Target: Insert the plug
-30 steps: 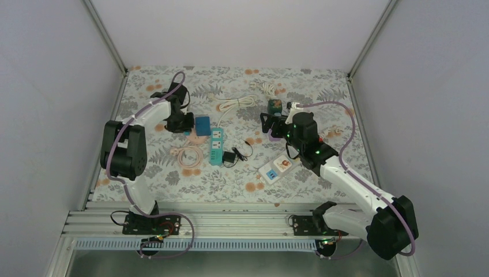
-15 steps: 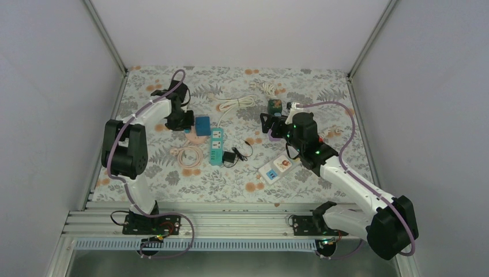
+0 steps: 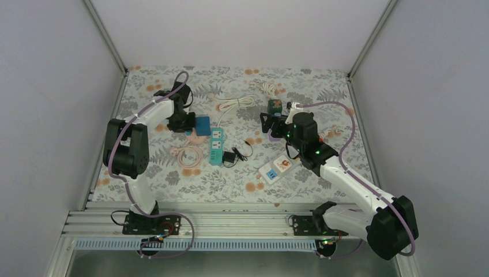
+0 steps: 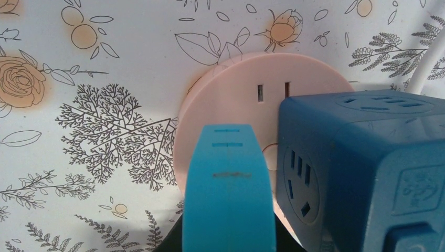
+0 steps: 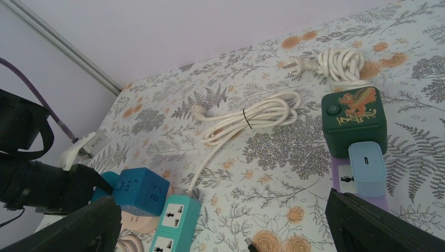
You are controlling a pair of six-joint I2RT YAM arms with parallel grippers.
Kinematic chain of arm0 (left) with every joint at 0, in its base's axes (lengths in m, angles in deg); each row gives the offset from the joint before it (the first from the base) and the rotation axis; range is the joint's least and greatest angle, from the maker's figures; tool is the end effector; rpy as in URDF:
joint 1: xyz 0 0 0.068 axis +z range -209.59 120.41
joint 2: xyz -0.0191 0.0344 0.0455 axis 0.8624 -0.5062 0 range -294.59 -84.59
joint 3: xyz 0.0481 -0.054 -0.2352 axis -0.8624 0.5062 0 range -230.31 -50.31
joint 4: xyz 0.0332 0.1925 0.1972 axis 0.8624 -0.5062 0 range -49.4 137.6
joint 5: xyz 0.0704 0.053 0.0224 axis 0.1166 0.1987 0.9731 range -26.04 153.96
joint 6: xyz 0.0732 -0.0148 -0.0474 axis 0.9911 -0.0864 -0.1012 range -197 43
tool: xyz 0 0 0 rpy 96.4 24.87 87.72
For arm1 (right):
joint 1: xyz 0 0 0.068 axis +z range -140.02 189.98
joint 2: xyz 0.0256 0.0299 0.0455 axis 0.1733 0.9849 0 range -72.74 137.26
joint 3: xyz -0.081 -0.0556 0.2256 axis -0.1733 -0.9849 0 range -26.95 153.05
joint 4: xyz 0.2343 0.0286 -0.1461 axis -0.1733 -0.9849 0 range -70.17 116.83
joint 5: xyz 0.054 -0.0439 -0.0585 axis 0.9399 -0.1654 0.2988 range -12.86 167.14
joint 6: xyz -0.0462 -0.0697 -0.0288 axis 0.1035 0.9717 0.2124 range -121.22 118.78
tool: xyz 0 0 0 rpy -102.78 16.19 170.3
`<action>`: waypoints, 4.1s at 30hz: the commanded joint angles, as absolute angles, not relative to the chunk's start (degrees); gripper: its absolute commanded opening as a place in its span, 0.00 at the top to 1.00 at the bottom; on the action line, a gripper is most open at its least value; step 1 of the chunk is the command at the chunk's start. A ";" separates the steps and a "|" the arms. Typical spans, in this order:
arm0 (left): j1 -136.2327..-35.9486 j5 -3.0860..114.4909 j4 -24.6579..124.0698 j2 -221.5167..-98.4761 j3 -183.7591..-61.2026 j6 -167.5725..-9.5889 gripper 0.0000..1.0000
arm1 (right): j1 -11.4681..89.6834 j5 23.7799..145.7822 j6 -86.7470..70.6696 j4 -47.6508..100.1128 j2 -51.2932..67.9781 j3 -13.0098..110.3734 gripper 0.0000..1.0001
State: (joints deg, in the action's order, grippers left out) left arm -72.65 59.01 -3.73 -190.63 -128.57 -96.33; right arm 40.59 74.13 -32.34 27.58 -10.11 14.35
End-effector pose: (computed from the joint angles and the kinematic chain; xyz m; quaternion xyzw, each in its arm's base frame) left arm 0.3627 -0.0911 0.1219 -0.0503 0.9933 -0.0677 0.0790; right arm 0.2777 0.1595 0.2302 0.0186 0.8217 0.2735 0.4997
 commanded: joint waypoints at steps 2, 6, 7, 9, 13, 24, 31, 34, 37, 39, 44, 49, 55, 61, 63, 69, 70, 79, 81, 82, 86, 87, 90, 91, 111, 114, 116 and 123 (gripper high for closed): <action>-73.06 59.74 -3.57 -192.27 -129.47 -97.43 0.98 | 40.17 74.20 -31.96 29.81 -10.61 13.40 0.00; -73.29 60.49 -3.68 -192.88 -130.05 -97.63 0.98 | 40.13 74.13 -31.95 29.84 -10.52 13.48 0.00; -73.48 60.34 -3.60 -193.09 -129.99 -97.65 0.98 | 40.18 74.15 -31.98 29.89 -10.45 13.35 0.00; -73.82 60.16 -3.47 -193.46 -130.01 -97.74 0.98 | 40.16 74.11 -31.97 29.83 -10.43 13.39 0.00; -74.48 61.07 -3.84 -194.28 -129.87 -97.97 0.98 | 40.11 73.91 -31.94 29.81 -10.42 13.26 0.00; -74.70 66.76 -6.58 -193.49 -132.57 -97.72 0.98 | 40.07 74.06 -32.01 30.06 -10.18 13.08 0.00; -74.70 66.15 -6.00 -194.69 -133.14 -97.41 0.98 | 40.11 74.06 -31.96 30.06 -10.16 12.99 0.00; -74.71 65.53 -5.34 -194.84 -133.08 -97.72 0.98 | 40.07 74.10 -31.94 30.12 -10.07 13.02 0.00; -74.71 65.27 -4.96 -195.07 -132.95 -97.98 0.98 | 40.09 74.07 -31.93 30.16 -10.00 13.04 0.00; -74.70 65.57 -4.68 -194.98 -132.97 -98.33 0.98 | 40.06 74.08 -31.98 30.23 -9.94 13.01 0.00; -74.77 64.69 -3.65 -194.02 -132.81 -98.70 0.98 | 40.06 74.24 -31.92 30.31 -9.89 13.02 0.00; -74.95 64.33 -2.99 -193.47 -132.11 -98.65 0.98 | 40.06 74.27 -31.93 30.41 -9.81 12.95 0.00; -74.97 66.29 -3.10 -193.87 -131.93 -98.84 0.98 | 40.09 74.30 -31.92 30.39 -9.90 12.86 0.00; -75.35 66.15 -2.82 -193.35 -132.23 -98.14 0.98 | 40.05 74.37 -31.96 30.48 -9.81 12.74 0.00; -75.69 65.87 -2.99 -193.02 -132.46 -97.50 0.98 | 40.07 74.46 -31.93 30.54 -9.81 12.77 0.00; -76.03 68.38 -3.95 -191.73 -132.97 -95.17 0.98 | 40.04 74.72 -32.07 30.71 -9.57 12.70 0.00; -75.99 69.31 -4.39 -191.84 -133.05 -94.77 0.98 | 40.08 74.78 -32.07 30.70 -9.59 12.73 0.00; -75.98 70.42 -4.63 -192.64 -133.64 -92.49 0.98 | 40.05 75.04 -32.09 31.02 -9.20 12.71 0.00; -75.99 70.31 -3.95 -192.68 -133.32 -92.52 0.98 | 40.07 75.03 -32.10 31.03 -9.13 12.76 0.00; -76.00 69.43 -3.38 -192.75 -133.06 -92.36 0.98 | 40.09 75.01 -32.09 30.99 -9.06 12.74 0.00; -75.99 68.67 -2.78 -193.77 -133.08 -92.46 0.98 | 40.04 74.94 -31.99 31.02 -9.02 12.70 0.00; -76.02 68.90 -2.59 -193.75 -133.01 -92.47 0.98 | 40.04 75.01 -31.93 30.98 -8.95 12.76 0.00; -76.02 68.92 -2.41 -193.94 -133.06 -92.47 0.98 | 40.10 74.86 -31.98 30.98 -8.93 12.76 0.00; -75.95 69.02 -2.41 -194.02 -133.06 -92.39 0.98 | 40.11 74.86 -31.97 31.00 -8.89 12.73 0.00; -75.95 67.39 -4.18 -192.56 -131.03 -90.64 0.98 | 40.04 75.29 -32.17 31.37 -8.26 12.61 0.00; -76.02 68.34 -4.75 -193.37 -131.46 -90.58 0.98 | 40.04 75.33 -32.18 31.31 -8.23 12.61 0.00; -76.06 69.84 -6.18 -193.78 -132.47 -90.45 0.98 | 40.04 75.30 -32.16 31.28 -8.22 12.67 0.00; -76.11 68.06 -7.23 -193.28 -133.45 -91.13 0.98 | 40.05 75.56 -32.19 31.49 -8.16 12.56 0.00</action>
